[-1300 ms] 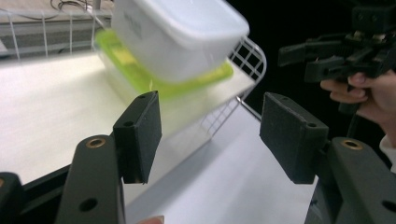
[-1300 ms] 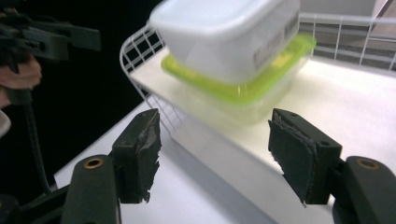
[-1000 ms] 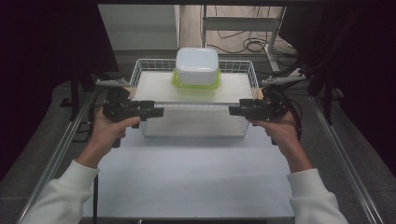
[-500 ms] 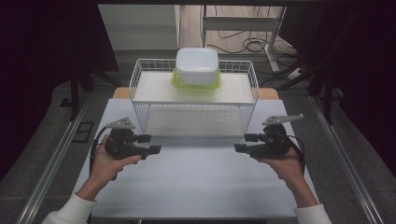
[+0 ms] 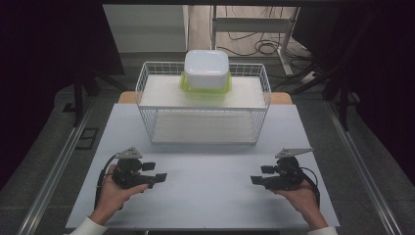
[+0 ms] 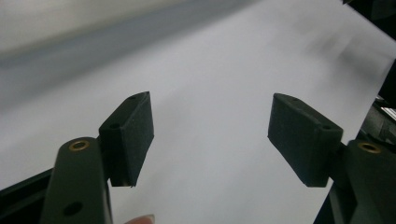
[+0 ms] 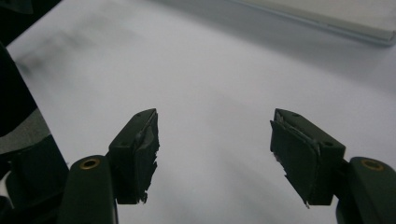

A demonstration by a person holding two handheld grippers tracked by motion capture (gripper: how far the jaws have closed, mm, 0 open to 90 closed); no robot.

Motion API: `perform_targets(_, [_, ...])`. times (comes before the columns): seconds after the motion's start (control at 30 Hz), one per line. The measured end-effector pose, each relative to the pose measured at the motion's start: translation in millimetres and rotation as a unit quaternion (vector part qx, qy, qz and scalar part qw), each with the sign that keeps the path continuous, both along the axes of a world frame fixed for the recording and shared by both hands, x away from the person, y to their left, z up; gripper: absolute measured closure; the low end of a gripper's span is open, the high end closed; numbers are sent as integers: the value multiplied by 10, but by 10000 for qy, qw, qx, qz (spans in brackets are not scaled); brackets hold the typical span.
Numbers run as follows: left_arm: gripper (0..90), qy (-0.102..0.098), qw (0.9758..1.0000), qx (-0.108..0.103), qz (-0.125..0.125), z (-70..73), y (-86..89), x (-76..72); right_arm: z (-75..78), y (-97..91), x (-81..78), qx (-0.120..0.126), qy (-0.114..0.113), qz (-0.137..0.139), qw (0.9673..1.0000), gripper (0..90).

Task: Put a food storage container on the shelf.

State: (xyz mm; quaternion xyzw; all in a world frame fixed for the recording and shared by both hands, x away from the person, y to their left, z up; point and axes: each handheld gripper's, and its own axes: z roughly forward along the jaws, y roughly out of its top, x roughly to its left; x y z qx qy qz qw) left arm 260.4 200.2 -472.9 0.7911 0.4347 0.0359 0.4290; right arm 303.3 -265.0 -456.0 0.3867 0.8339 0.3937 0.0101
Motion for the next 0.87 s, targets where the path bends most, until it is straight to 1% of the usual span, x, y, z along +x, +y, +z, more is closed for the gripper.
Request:
perform_targets(0.07, [294, 77, 10000, 50, 9, -63, -2, -5, -34, 11, 2, -55, 7, -6, 10000, 317])
perform_targets(0.1, [287, 78, 9999, 65, 28, -76, -6, -6, -48, 17, 5, -79, 8, 7, 10000, 315])
perform_targets(0.3, [266, -19, 9998, 168, 97, -102, -17, -16, -83, 35, 6, -113, -65, -20, 9999, 301])
perform_targets(0.37, [262, 0, 9998, 158, 92, -111, -27, -19, -90, 30, 5, -103, -67, -31, 9999, 296])
perform_targets(0.57, [256, -92, 9995, 276, 91, -122, -49, -18, -119, 26, 11, -128, -137, -79, 9998, 271])
perform_targets(0.87, [238, -166, 9994, 274, 162, -118, -39, -16, -112, 20, 6, -124, -276, -115, 9995, 222])
